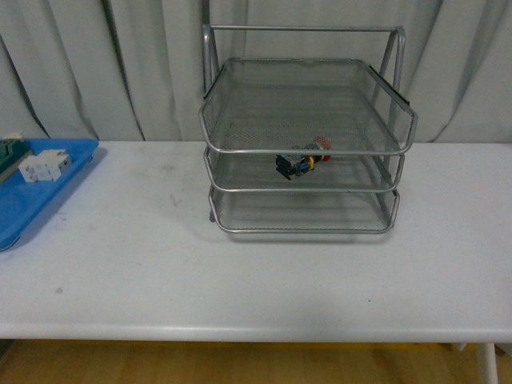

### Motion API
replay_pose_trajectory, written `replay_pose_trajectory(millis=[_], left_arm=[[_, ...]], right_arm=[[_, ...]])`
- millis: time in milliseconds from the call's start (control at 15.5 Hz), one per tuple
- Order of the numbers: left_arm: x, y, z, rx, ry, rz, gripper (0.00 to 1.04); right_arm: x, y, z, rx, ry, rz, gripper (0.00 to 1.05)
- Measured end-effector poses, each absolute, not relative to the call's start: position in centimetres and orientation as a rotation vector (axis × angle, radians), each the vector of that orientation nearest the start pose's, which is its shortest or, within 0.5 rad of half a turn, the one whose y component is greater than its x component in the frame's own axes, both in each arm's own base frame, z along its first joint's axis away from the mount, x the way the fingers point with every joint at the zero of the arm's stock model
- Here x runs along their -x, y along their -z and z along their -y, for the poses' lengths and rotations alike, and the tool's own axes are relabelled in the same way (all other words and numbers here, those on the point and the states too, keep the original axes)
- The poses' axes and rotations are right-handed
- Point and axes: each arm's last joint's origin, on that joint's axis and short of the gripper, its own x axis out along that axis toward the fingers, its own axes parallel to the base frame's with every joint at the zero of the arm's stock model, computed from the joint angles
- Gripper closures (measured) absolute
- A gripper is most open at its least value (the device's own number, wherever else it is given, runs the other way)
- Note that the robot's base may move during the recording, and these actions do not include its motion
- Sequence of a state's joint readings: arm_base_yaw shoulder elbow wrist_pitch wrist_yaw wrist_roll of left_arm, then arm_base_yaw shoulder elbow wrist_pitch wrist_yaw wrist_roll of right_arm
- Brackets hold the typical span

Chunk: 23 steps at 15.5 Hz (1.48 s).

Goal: Place button on rack with both arms

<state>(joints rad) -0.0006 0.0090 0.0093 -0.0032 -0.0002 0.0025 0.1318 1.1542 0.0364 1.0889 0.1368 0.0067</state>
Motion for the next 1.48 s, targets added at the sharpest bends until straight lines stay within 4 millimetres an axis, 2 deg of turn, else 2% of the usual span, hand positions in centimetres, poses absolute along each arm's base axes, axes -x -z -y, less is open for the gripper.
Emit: replay_pose_trajectory(millis=[64,129,193,258,773,1481], left_arm=[[-9.8,-16.6,0.0,-0.002,0.0,-0.003,0.07],[-9.8,-16.6,0.0,-0.002,0.0,-0.003,0.07],[-9.8,-16.6,0.0,-0.002,0.001,-0.004,0.07],[-9.8,-16.6,0.0,-0.002,0.0,-0.003,0.07],[-9.8,-16.6,0.0,-0.002,0.0,-0.003,0.07],[-9.8,-16.6,0.0,-0.002,0.0,-0.003,0.07]], right_arm=[[-16.6,-15.1,-1.7,-0.004,0.004,-0.015,1.03],[-15.2,-16.4,-0.9,-0.006,0.0,-0.004,1.03],[-14.2,-16.3,0.1,-0.003,0.017,-0.015,1.03],[-13.9,-16.4,0.1,-0.003,0.008,-0.01,1.03],[-12.2,-17.0,0.1,-0.003,0.008,0.009,1.03],[-10.8,-17.0,0.1,-0.003,0.008,0.012,1.03]])
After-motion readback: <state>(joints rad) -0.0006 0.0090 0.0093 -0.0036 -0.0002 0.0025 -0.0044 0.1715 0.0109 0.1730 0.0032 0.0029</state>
